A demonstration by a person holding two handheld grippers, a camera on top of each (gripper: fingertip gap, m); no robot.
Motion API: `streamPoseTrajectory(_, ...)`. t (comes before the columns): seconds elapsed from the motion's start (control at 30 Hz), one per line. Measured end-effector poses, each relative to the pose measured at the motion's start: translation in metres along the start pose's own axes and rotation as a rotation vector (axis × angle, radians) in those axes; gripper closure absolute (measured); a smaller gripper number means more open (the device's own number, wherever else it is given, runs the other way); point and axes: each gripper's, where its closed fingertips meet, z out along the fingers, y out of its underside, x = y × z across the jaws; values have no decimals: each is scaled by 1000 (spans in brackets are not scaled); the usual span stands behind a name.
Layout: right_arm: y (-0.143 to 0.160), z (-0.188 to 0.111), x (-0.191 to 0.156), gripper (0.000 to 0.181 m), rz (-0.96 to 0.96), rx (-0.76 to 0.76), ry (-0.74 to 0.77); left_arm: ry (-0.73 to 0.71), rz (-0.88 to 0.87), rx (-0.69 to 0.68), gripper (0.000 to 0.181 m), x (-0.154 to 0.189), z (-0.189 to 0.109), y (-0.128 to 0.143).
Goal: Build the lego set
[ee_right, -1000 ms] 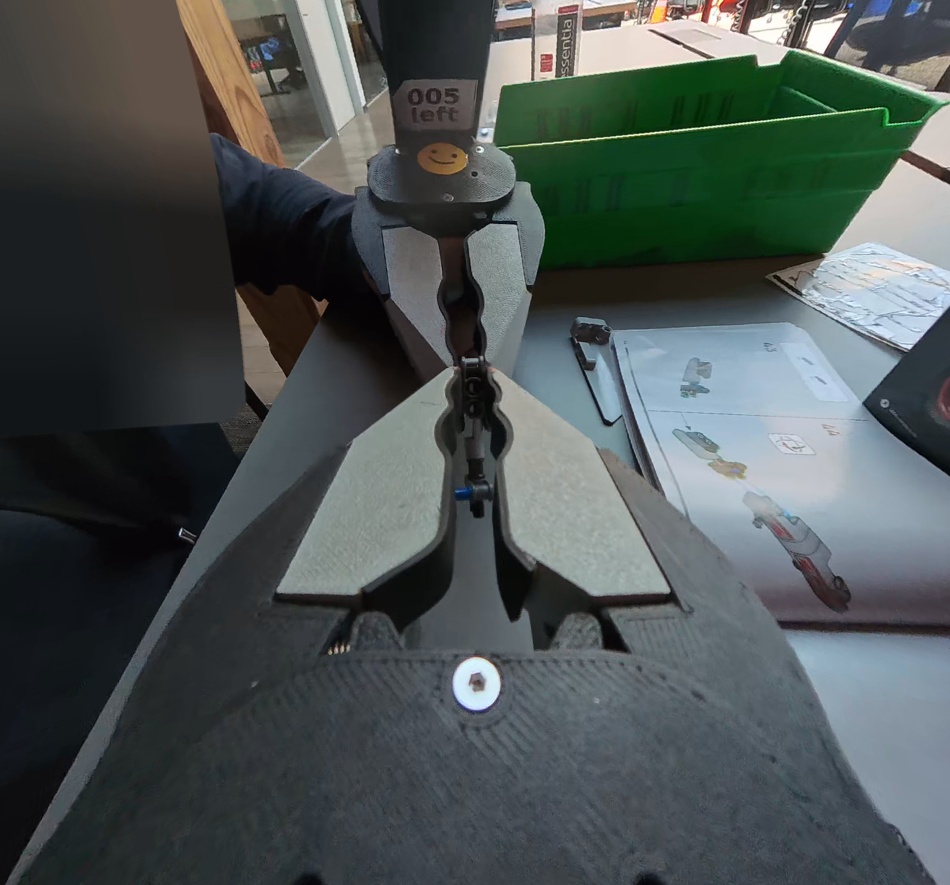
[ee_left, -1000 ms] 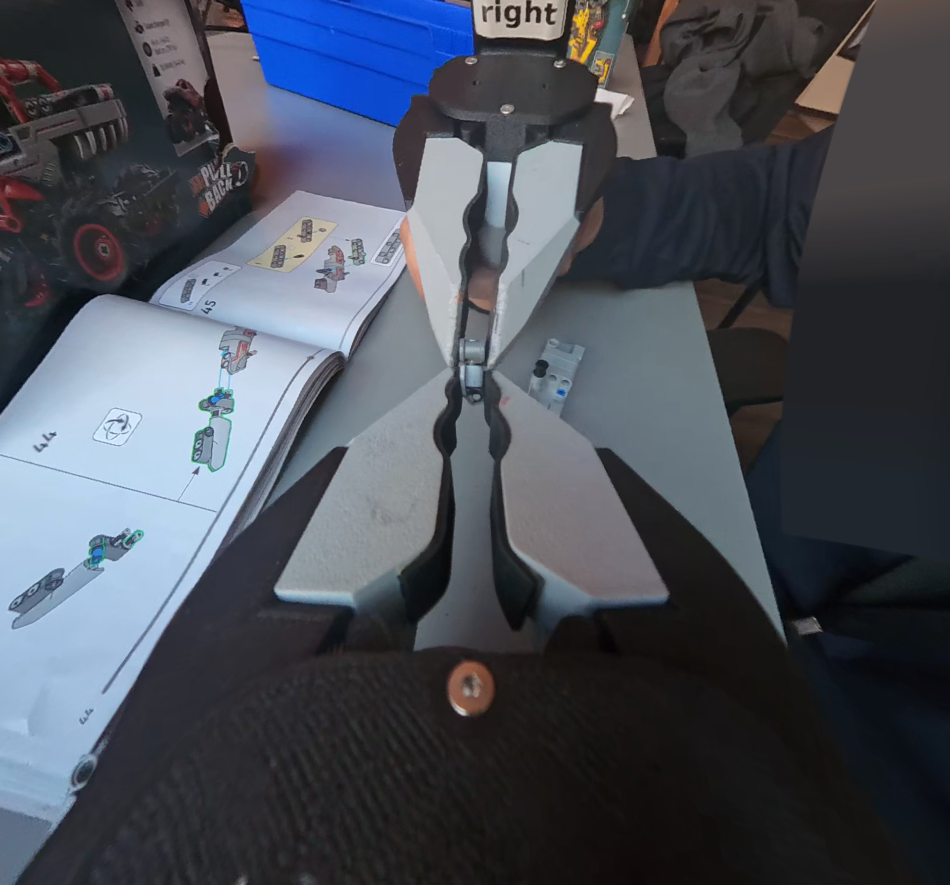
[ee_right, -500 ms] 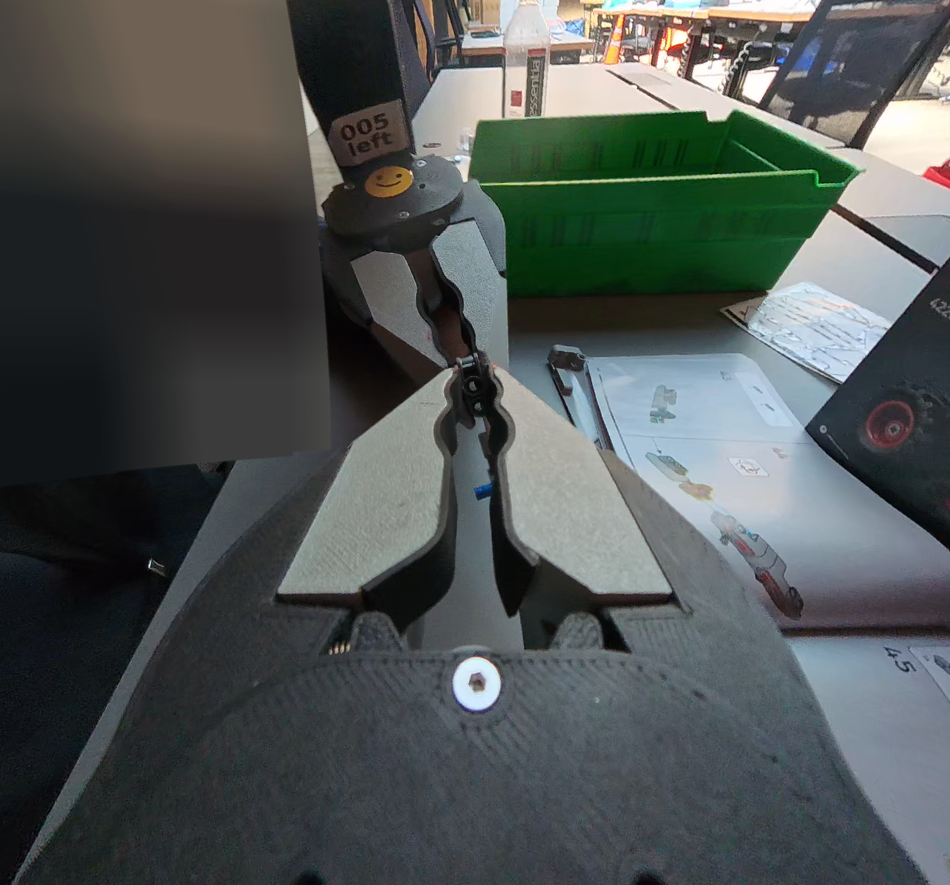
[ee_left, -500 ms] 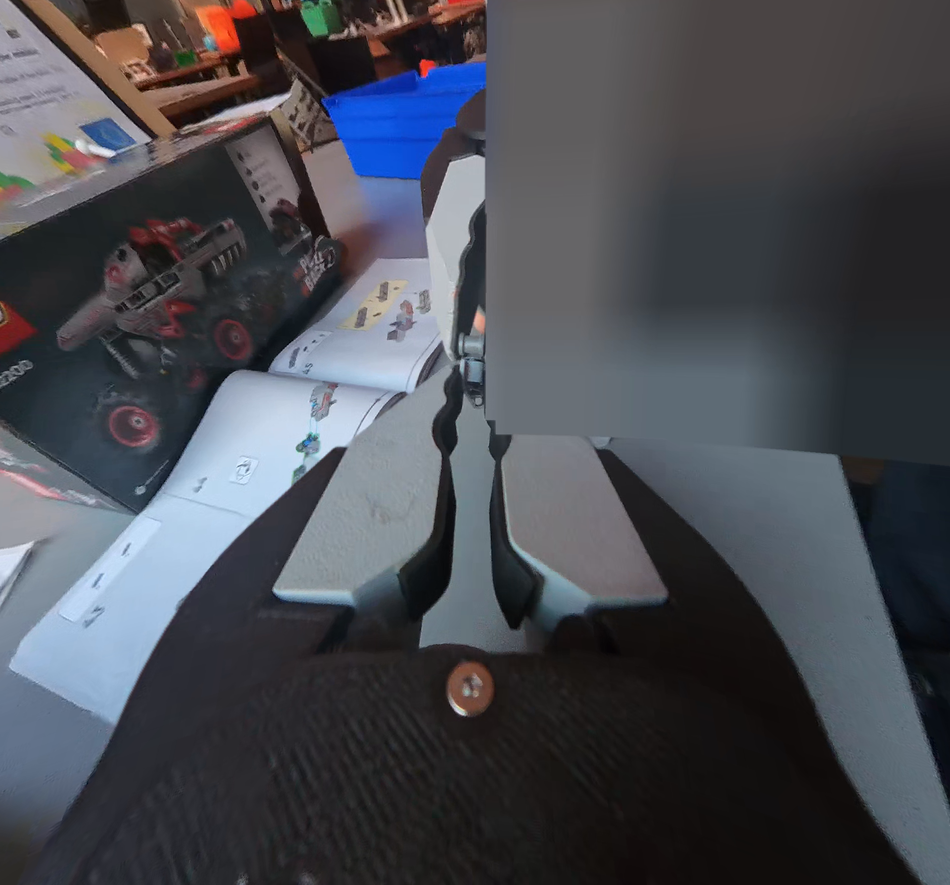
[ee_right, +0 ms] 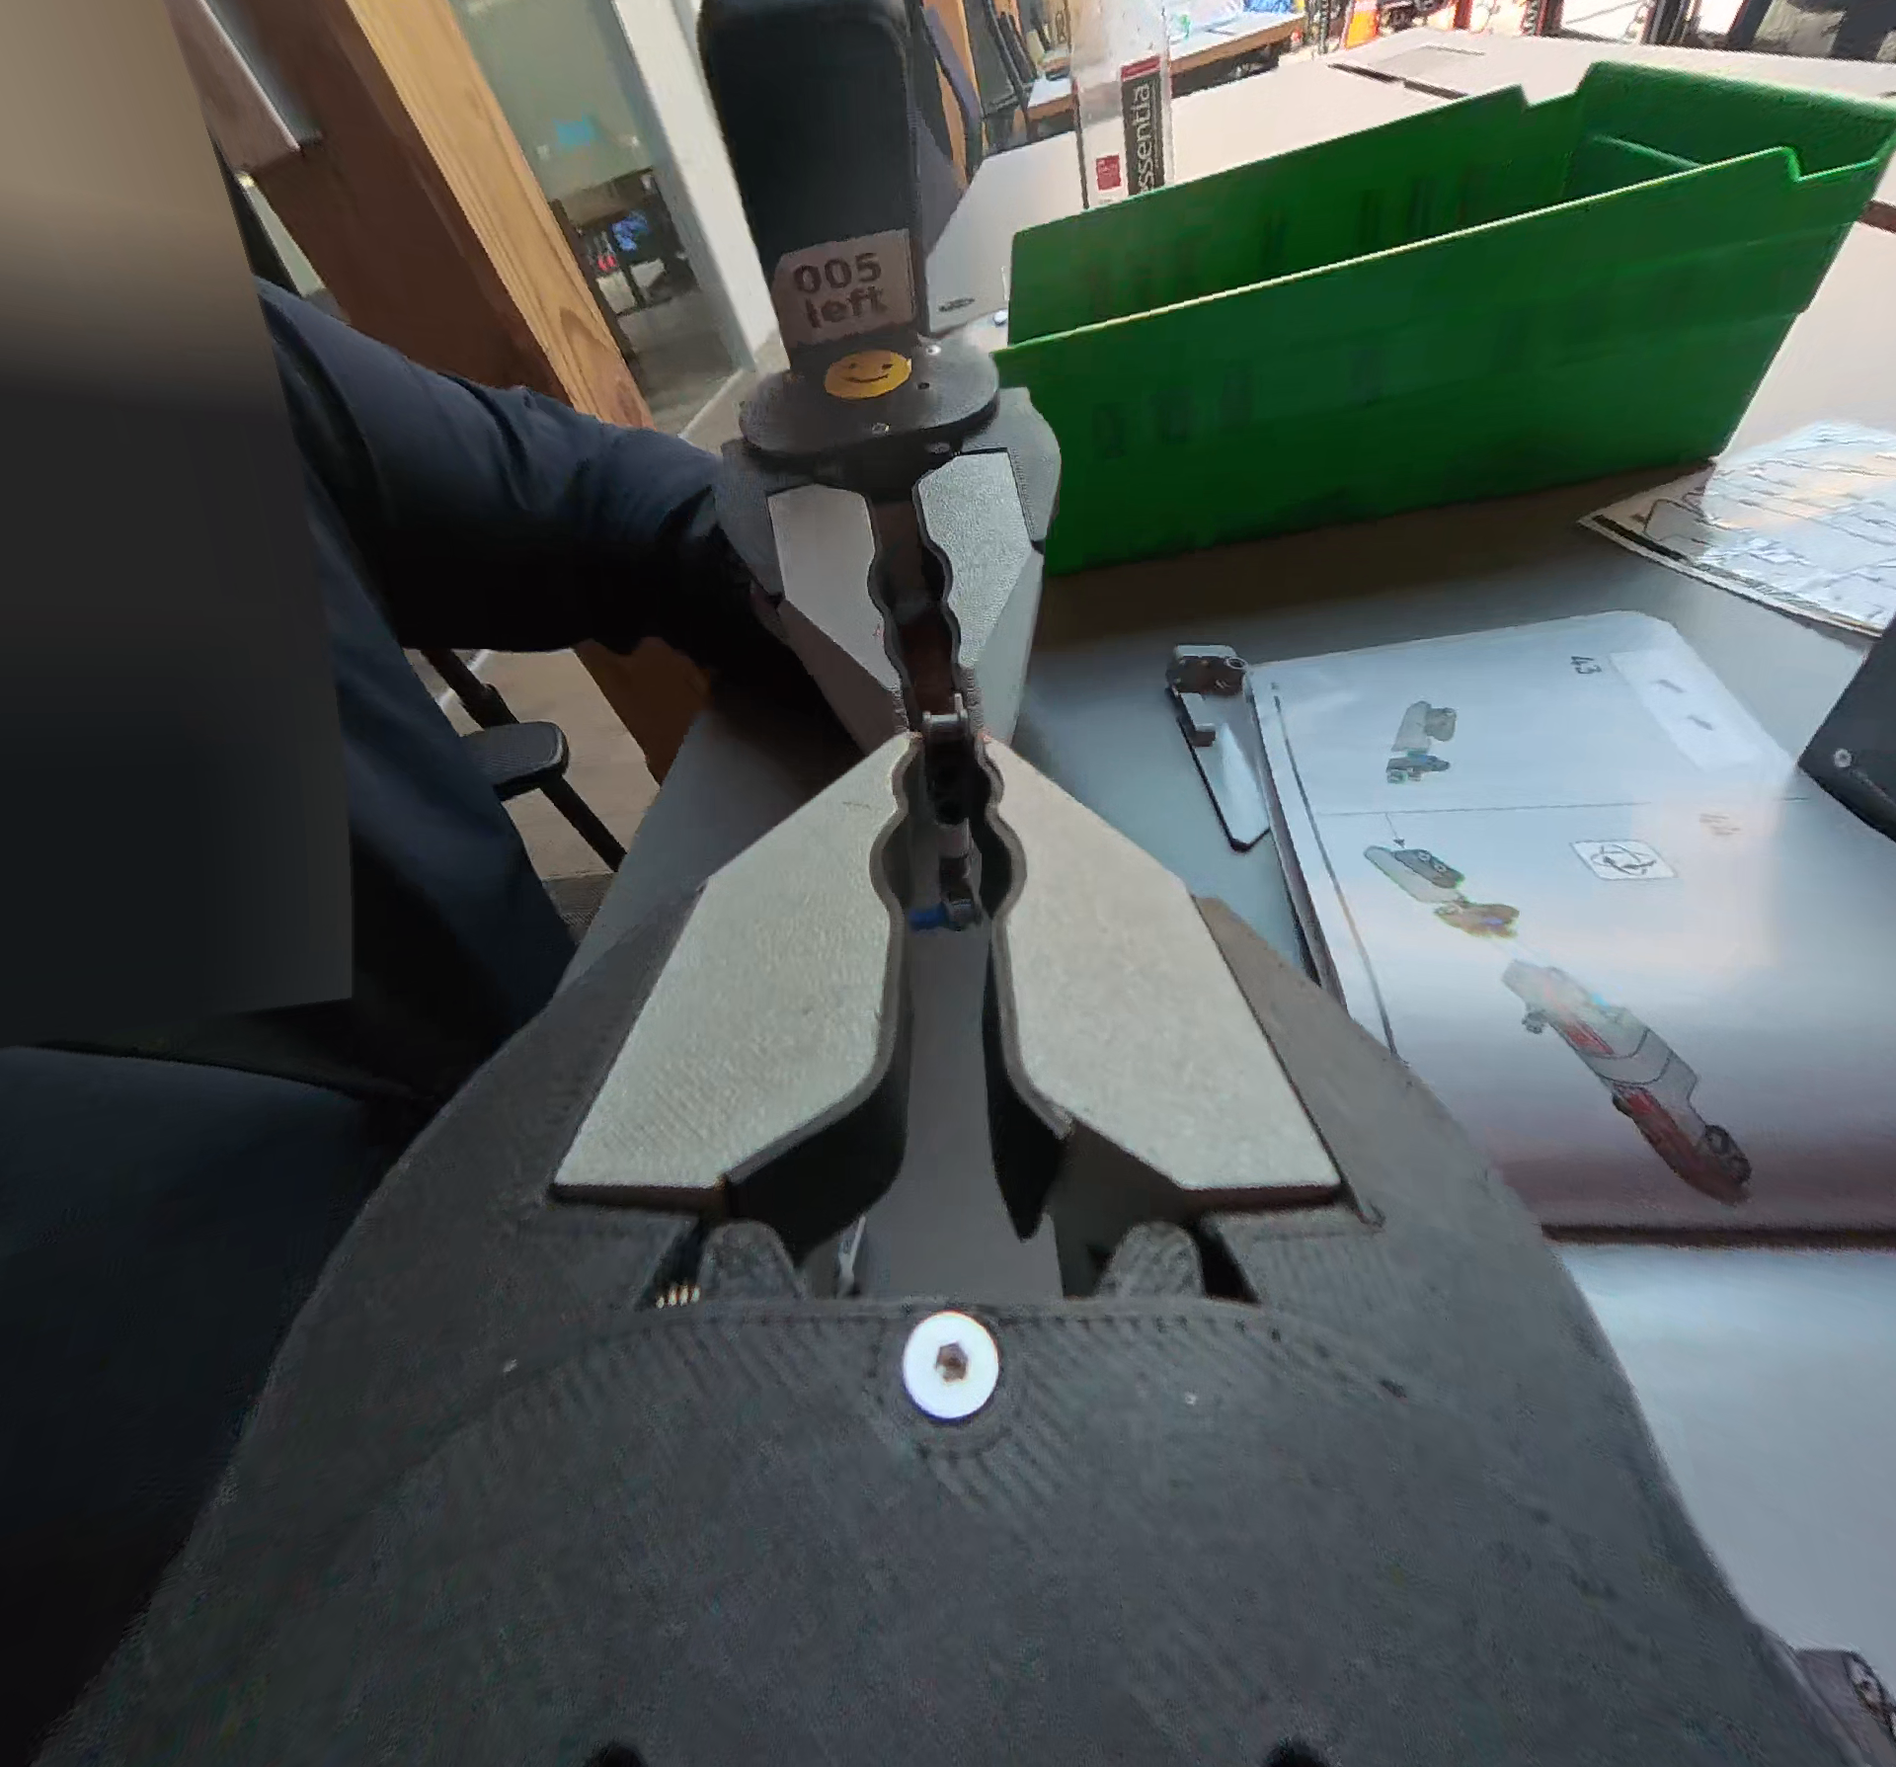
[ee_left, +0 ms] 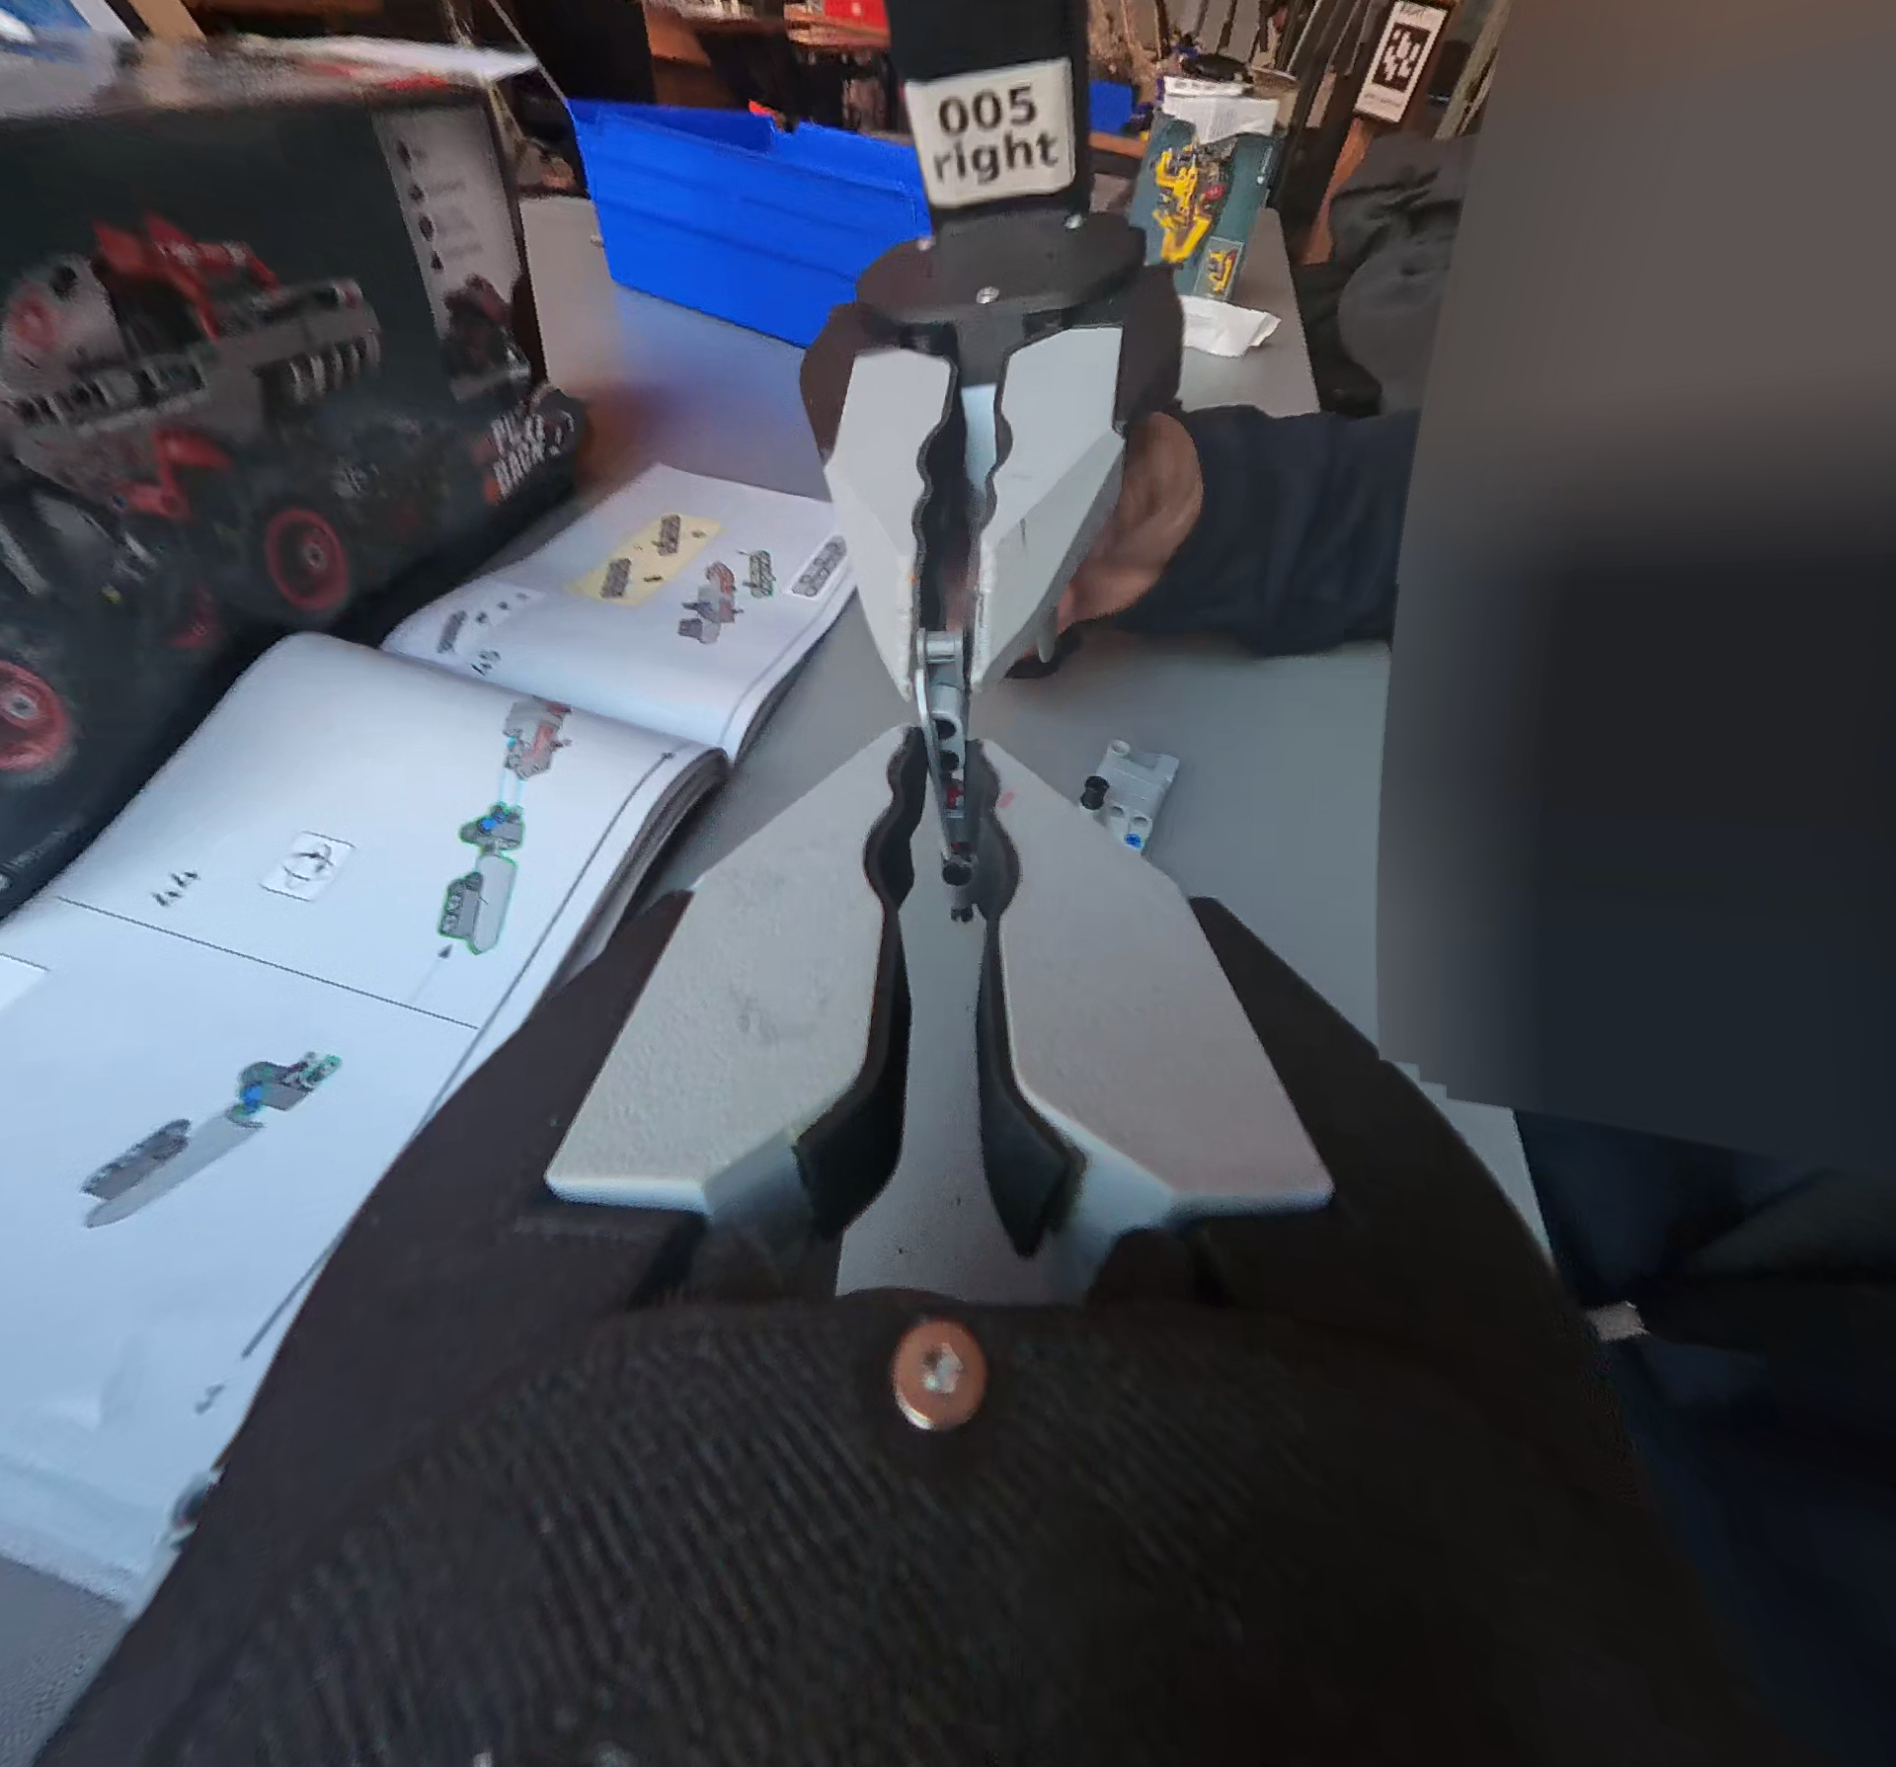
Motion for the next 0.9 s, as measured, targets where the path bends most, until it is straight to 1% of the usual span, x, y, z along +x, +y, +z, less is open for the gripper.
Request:
streamPoseTrajectory(0.03, 2, 0, 1, 176, -22, -20, 14, 6, -13, -9, 176, 0, 1, 2)
streamPoseTrajectory(0.1, 2, 0, 1, 176, -74, -30, 36, 28, -44, -4, 176, 1, 1, 1)
streamPoseTrajectory(0.13, 2, 0, 0, 175, -123, -39, 47, 58, -86, -3, 176, 4, 2, 1)
streamPoseTrajectory(0.27, -3, -1, -15, 174, -473, -51, 99, 295, -376, 47, 176, 20, -1, -6)
streamPoseTrajectory(0.37, -4, -1, -24, 174, -581, -49, 85, 417, -533, 64, 176, 27, -3, -8)
streamPoseTrajectory(0.47, 0, 0, -24, 173, -798, -116, 171, 443, -622, 60, 175, 24, -3, -6)
streamPoseTrajectory(0.53, 0, 1, -23, 174, -948, -172, 249, 432, -611, 54, 175, 24, -3, -5)
streamPoseTrajectory(0.57, 1, 1, -21, 173, -966, -189, 275, 396, -574, 41, 175, 22, -2, -3)
streamPoseTrajectory(0.6, 3, 1, -17, 173, -916, -191, 282, 338, -513, 20, 175, 18, -1, 0)
streamPoseTrajectory(0.63, 6, 0, -11, 173, -801, -182, 268, 284, -457, 4, 176, 13, 0, 3)
streamPoseTrajectory(0.7, 7, 0, -7, 172, -506, -132, 172, 257, -403, -3, 176, 13, 0, 2)
streamPoseTrajectory(0.77, 6, -1, -4, 174, -284, -110, 90, 191, -328, -10, 176, 8, 0, 2)
streamPoseTrajectory(0.83, 6, -2, -2, 176, -164, -85, 49, 129, -211, -10, 176, 5, -1, 0)
streamPoseTrajectory(0.9, 2, -2, -5, 176, -85, -37, 2, 121, -171, -4, 176, 7, -1, -1)
